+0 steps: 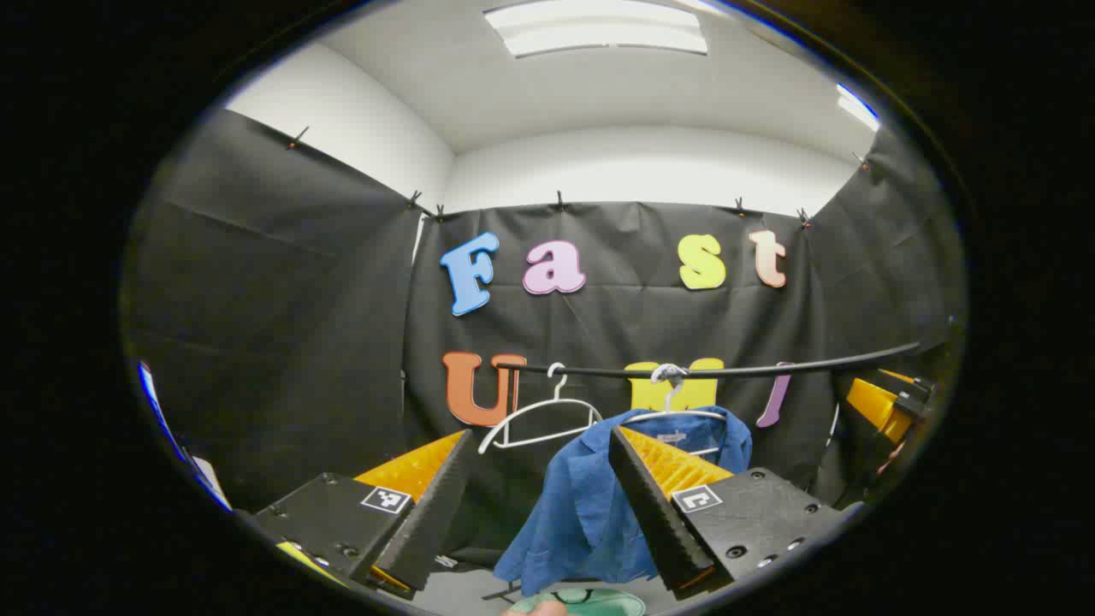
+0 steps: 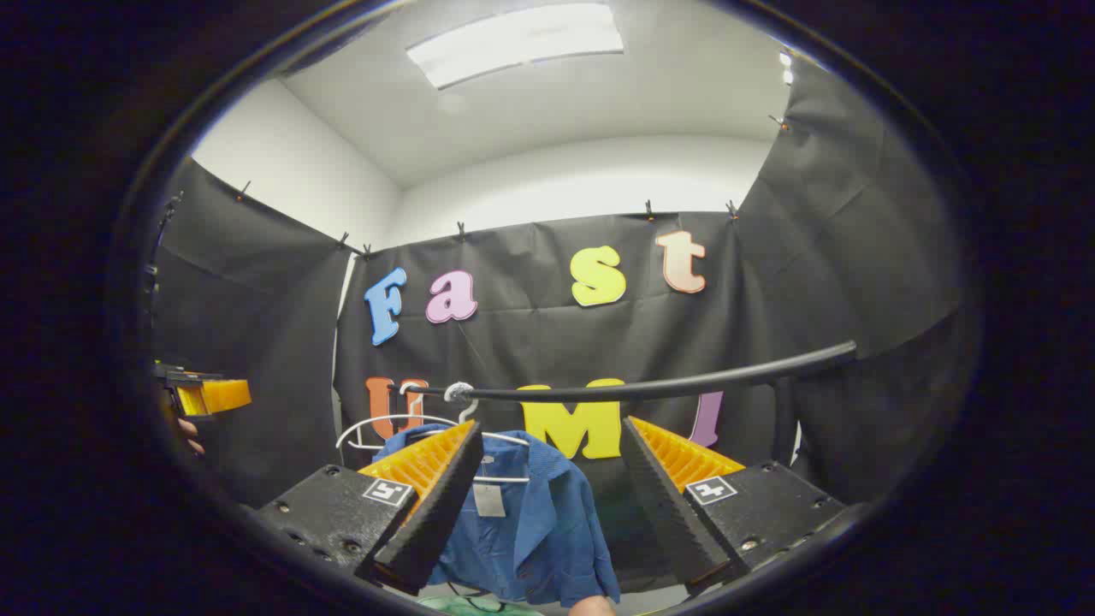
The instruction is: Grasp the clothes on the hanger with both hands and then place them into the laundry hamper below.
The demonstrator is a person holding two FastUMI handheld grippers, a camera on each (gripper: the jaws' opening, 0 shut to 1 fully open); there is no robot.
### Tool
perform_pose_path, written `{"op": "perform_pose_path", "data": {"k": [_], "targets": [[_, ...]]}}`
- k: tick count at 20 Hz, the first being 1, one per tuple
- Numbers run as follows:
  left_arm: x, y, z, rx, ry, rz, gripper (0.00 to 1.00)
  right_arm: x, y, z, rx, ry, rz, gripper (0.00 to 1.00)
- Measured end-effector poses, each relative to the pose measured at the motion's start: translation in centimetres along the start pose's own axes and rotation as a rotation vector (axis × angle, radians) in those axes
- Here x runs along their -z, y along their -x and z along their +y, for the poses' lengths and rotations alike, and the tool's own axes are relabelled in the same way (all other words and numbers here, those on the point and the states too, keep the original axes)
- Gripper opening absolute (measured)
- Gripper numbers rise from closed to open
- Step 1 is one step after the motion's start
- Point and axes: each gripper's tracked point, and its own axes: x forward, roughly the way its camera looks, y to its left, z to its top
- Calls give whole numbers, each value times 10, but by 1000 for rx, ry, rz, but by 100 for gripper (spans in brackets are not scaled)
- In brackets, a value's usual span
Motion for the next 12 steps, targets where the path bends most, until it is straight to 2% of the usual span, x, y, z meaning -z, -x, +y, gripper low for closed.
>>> {"op": "perform_pose_path", "data": {"k": [5, 6, 8, 9, 12], "targets": [[9, 6, -22, 11, -13, 4, 100, 22, -1, -14, -5, 9, 54, 100], [12, 6, -23, 16, -15, 9, 95, 24, 0, -14, 2, 3, 61, 100], [17, 5, -25, 34, -10, 28, 100, 30, 0, -12, 7, -4, 78, 99], [17, 5, -25, 43, -7, 28, 95, 30, 1, -9, 9, -1, 78, 100], [14, 4, -17, 65, 7, 30, 100, 26, 1, 1, 25, 21, 68, 100]]}}
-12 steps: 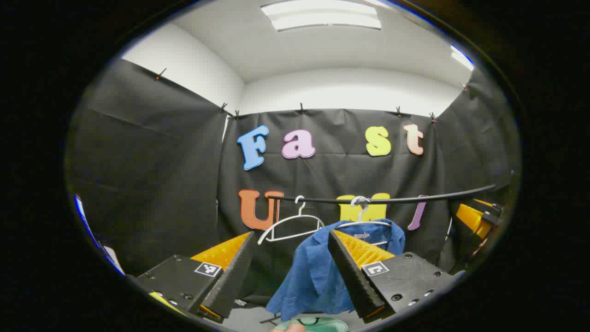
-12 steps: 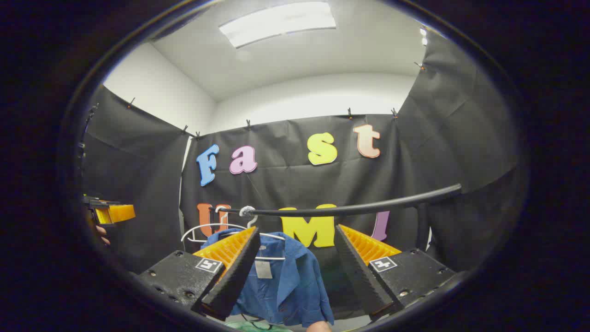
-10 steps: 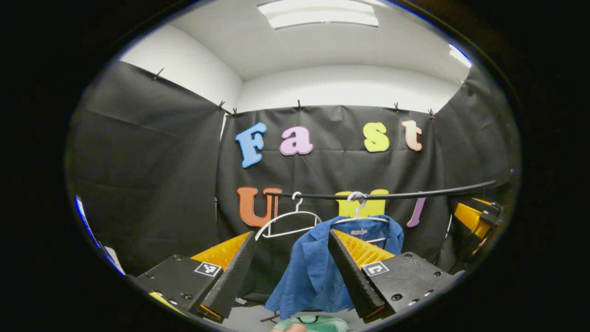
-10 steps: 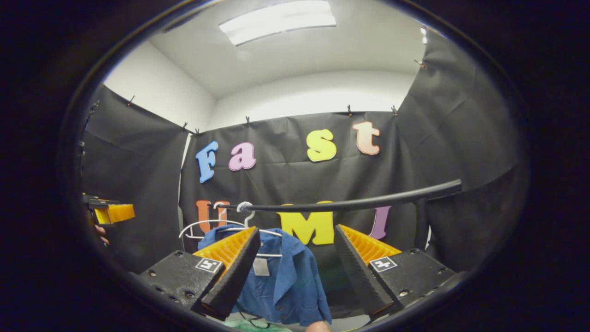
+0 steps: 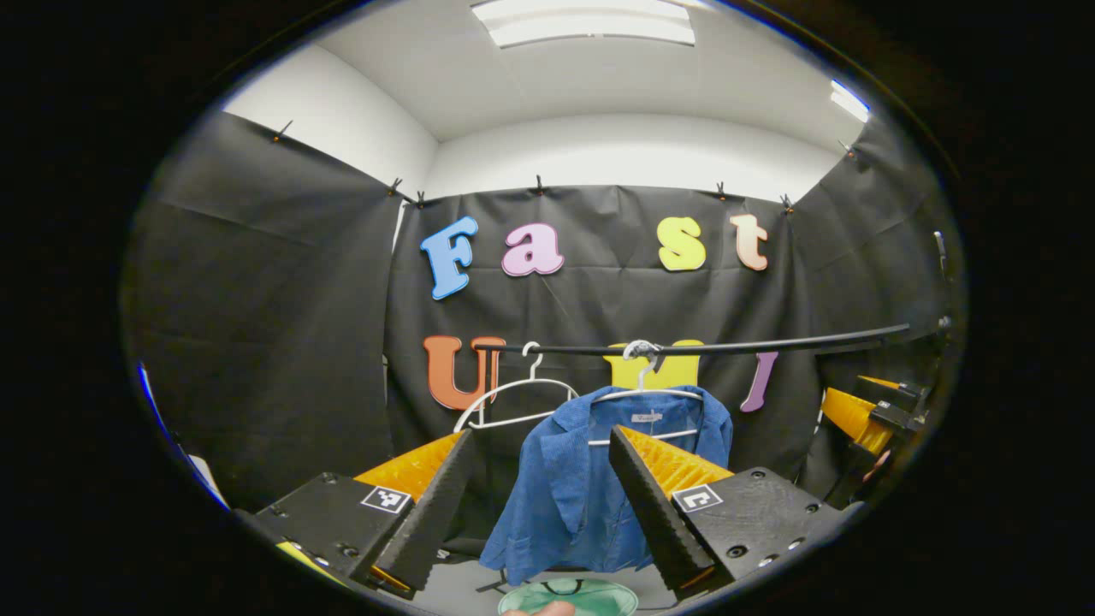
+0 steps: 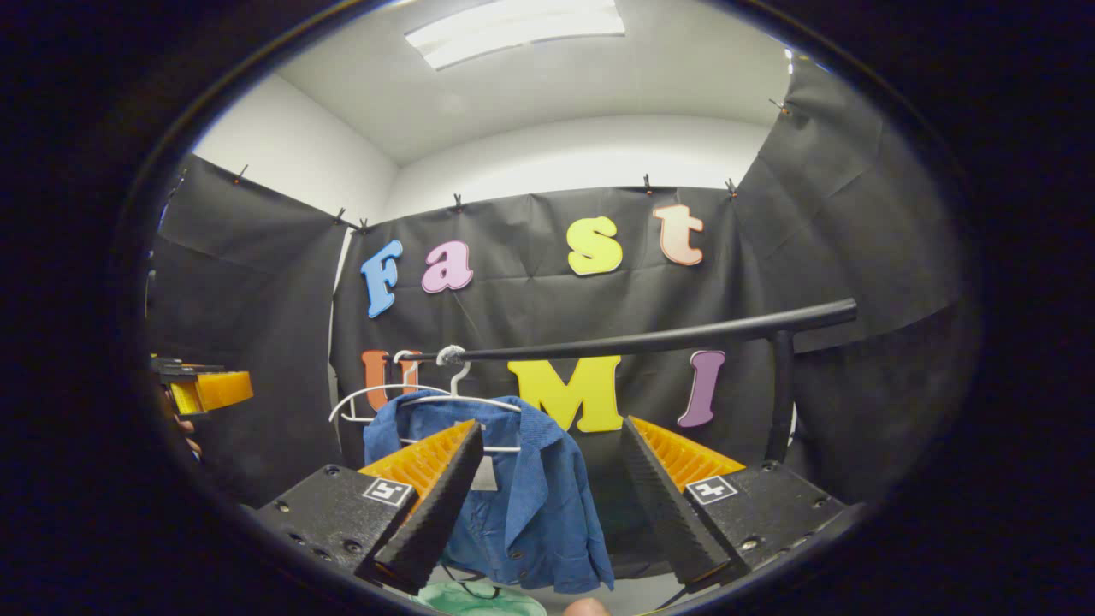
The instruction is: Grasp the clothes on the hanger with both hands and then place them into the laundry hamper below.
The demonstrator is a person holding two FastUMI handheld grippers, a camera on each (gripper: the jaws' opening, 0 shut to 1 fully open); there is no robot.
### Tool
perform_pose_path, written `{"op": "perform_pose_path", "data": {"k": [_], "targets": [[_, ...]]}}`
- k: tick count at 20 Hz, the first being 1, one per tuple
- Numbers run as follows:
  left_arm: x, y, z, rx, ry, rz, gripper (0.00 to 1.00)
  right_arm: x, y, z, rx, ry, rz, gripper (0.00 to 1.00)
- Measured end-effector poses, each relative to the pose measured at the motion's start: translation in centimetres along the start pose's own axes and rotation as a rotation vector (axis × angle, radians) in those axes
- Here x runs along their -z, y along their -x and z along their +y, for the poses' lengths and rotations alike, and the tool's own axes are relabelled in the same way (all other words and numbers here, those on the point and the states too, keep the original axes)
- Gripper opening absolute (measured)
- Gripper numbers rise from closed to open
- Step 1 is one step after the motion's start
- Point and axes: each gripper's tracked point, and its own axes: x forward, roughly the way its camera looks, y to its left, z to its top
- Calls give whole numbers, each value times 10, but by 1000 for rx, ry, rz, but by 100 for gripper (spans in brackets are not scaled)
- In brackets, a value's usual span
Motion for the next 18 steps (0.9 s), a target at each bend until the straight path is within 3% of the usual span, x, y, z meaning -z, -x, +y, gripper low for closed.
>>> {"op": "perform_pose_path", "data": {"k": [2, 5, 7, 11, 12, 13, 18], "targets": [[-3, -4, 7, 12, 14, -6, 95, 0, -2, 10, 13, -1, -2, 100], [0, -11, 20, 23, 32, -2, 100, 6, -6, 22, 45, 5, 14, 100], [2, -15, 25, 39, 39, 0, 95, 11, -9, 29, 66, 12, 27, 100], [-1, -21, 34, 80, 34, -12, 95, 19, -15, 48, 92, 21, 44, 100], [-2, -21, 38, 88, 31, -18, 100, 22, -17, 52, 98, 25, 51, 100], [-3, -22, 42, 93, 30, -20, 95, 23, -19, 57, 101, 27, 55, 100], [-4, -23, 59, 103, 30, -40, 95, 24, -22, 77, 119, 47, 55, 100]]}}
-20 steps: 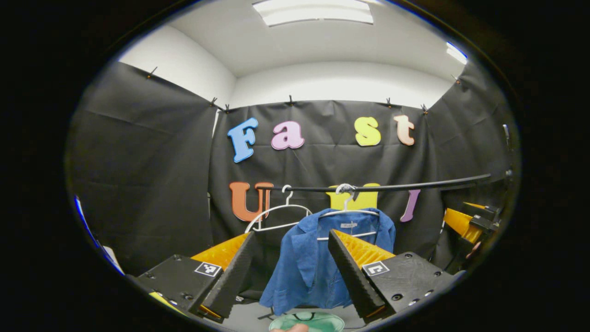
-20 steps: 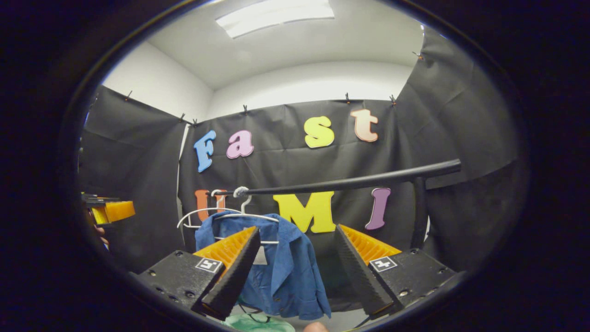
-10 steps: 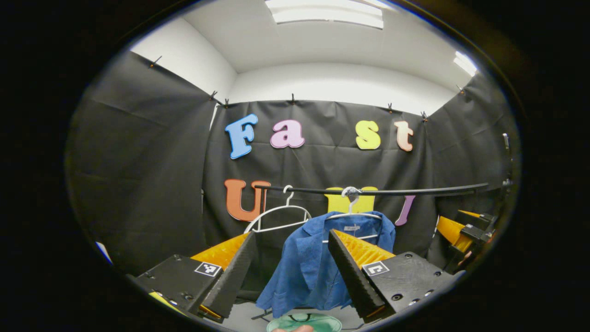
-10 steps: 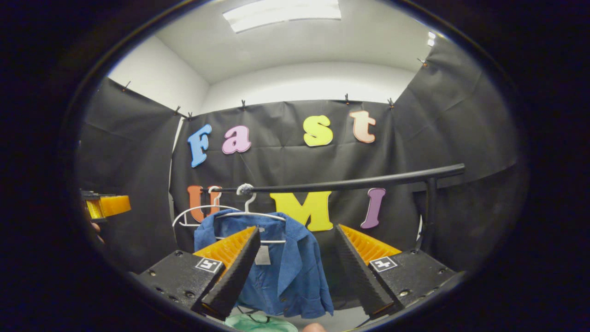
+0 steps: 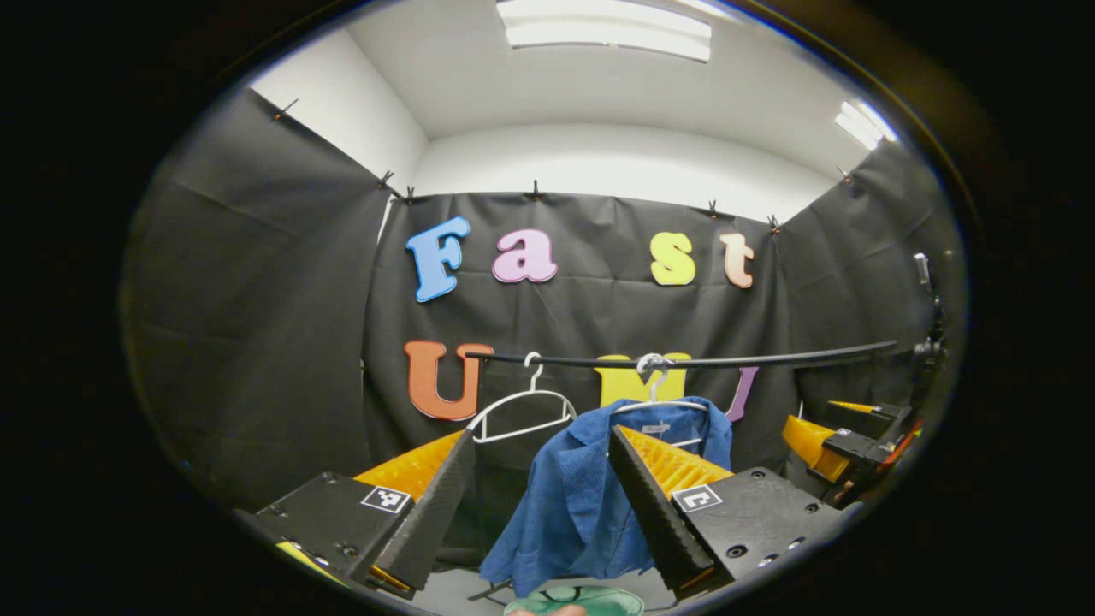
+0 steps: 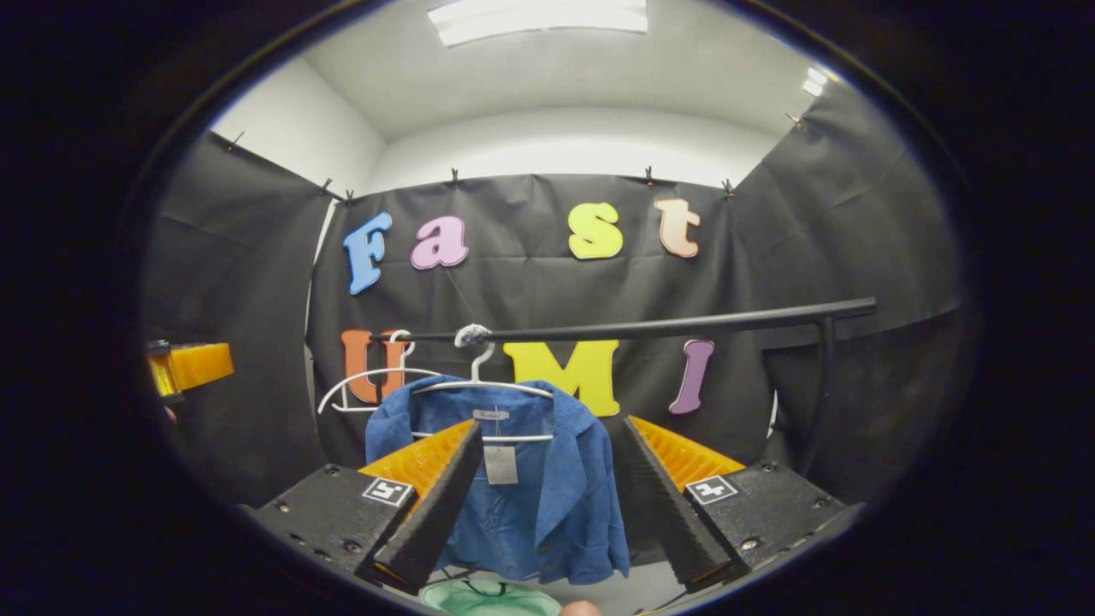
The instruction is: Grasp the clothes on the hanger with both hands and then place them into the laundry hamper below.
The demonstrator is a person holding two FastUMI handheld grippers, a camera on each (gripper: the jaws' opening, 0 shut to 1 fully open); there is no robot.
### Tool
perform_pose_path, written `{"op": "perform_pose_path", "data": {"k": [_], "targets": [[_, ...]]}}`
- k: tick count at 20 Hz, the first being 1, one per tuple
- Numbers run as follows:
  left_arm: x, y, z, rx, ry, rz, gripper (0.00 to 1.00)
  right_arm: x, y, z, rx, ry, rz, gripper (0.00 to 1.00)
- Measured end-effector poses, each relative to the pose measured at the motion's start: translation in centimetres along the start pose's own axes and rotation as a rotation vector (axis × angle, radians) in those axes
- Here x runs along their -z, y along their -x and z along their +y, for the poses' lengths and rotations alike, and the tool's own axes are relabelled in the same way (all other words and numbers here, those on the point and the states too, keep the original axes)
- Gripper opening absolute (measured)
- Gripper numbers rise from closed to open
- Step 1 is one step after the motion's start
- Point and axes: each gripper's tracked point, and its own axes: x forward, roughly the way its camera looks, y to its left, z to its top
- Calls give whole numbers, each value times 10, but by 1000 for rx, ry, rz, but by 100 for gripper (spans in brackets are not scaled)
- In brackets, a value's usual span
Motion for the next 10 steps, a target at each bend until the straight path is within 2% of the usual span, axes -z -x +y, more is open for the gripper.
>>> {"op": "perform_pose_path", "data": {"k": [1, 6, 7, 8, 9, 10], "targets": [[1, 1, 4, -3, -4, -3, 100, -1, 0, 3, 4, 6, -2, 100], [12, 2, 14, -14, 41, 33, 100, 3, -4, 12, 3, 14, 7, 100], [14, 2, 15, -14, 51, 36, 95, 5, -7, 13, 2, 15, 11, 100], [17, 2, 18, -20, 60, 39, 95, 8, -11, 13, -4, 15, 17, 100], [20, -1, 19, -30, 64, 46, 100, 12, -16, 14, -10, 14, 26, 100], [25, -3, 21, -38, 64, 56, 100, 14, -20, 14, -16, 11, 31, 100]]}}
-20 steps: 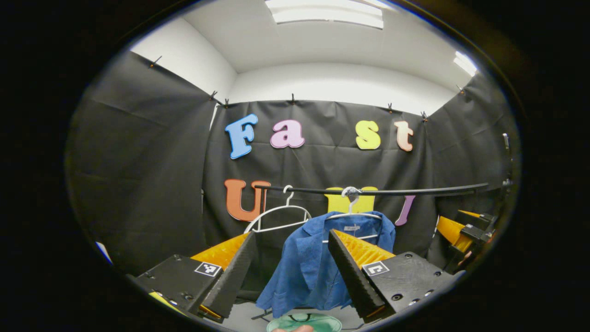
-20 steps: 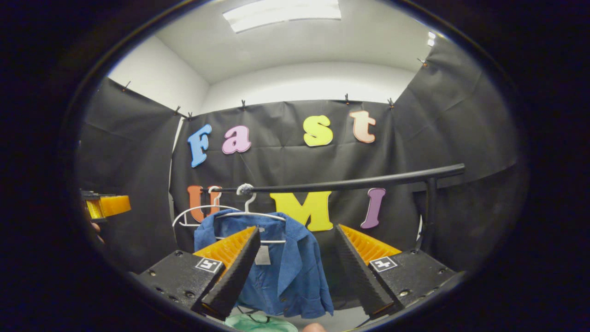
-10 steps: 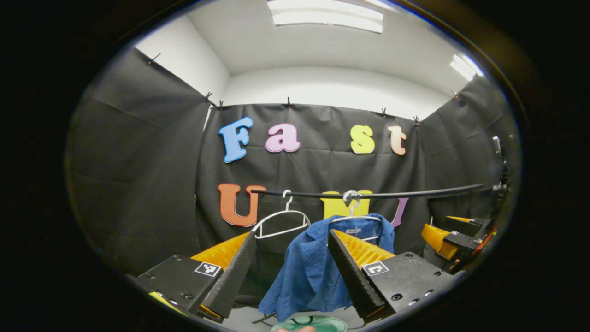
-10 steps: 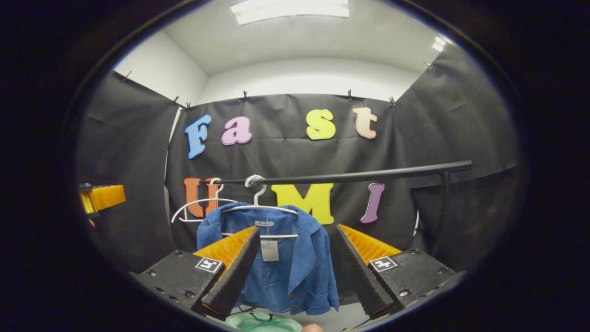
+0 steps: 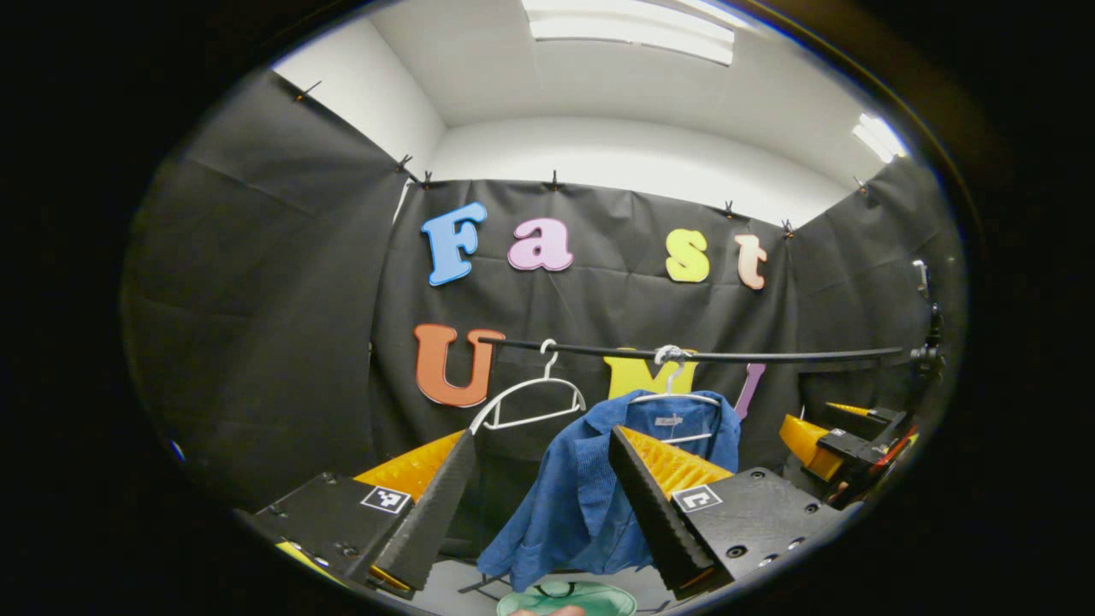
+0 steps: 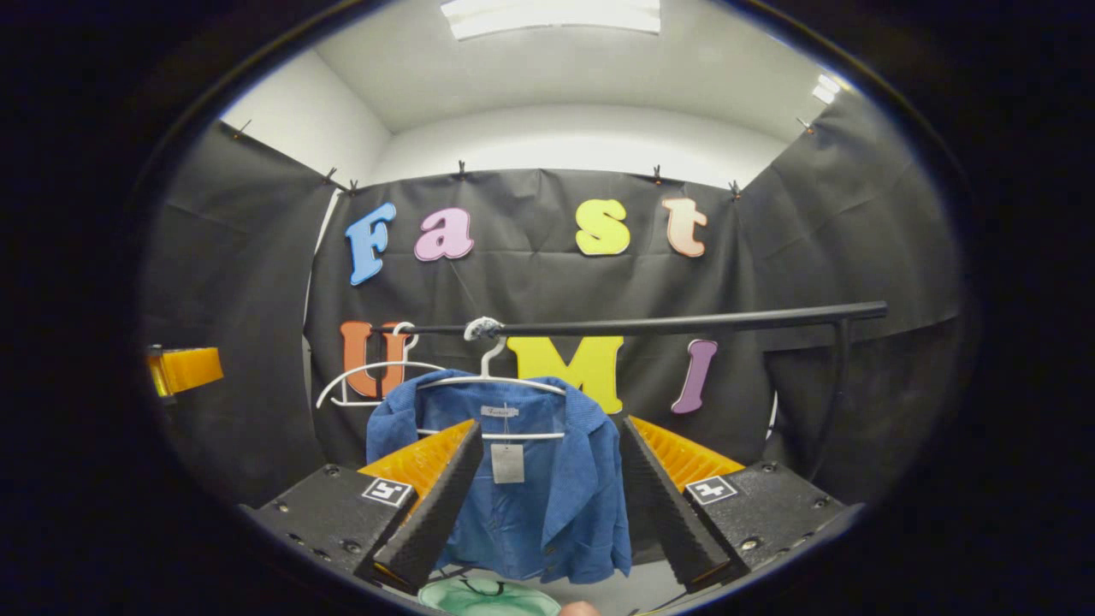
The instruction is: Grasp the clothes on the hanger with both hands and then place them into the laundry hamper below.
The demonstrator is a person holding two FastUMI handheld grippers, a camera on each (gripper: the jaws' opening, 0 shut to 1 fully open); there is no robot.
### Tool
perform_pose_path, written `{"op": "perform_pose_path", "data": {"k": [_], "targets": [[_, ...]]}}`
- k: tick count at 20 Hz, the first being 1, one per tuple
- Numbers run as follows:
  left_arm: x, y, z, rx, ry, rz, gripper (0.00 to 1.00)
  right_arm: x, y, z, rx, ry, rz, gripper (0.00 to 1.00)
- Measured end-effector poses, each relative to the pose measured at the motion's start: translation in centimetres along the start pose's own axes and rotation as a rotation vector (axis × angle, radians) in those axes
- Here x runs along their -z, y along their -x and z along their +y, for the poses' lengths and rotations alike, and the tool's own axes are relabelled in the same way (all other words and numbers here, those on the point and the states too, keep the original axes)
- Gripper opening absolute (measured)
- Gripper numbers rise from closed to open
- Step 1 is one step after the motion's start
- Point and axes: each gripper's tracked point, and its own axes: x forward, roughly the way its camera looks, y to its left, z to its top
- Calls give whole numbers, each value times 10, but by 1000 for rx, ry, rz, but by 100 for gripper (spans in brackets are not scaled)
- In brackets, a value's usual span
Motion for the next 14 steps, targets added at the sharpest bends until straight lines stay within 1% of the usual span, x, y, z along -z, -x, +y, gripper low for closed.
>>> {"op": "perform_pose_path", "data": {"k": [3, 7, 11, 12, 13, 14], "targets": [[7, -9, -4, -21, -11, 9, 100, 6, -17, -4, -18, -9, 0, 100], [15, -32, -23, -43, -21, -4, 100, 16, -48, -15, -35, -5, -2, 100], [44, -66, -47, -43, -1, 36, 100, 38, -79, -29, -35, 3, 29, 100], [53, -76, -53, -37, 7, 52, 95, 45, -86, -33, -31, 5, 40, 100], [63, -85, -59, -30, 11, 73, 95, 52, -95, -37, -28, 7, 50, 100], [74, -93, -63, -23, 13, 98, 100, 59, -103, -40, -25, 11, 65, 100]]}}
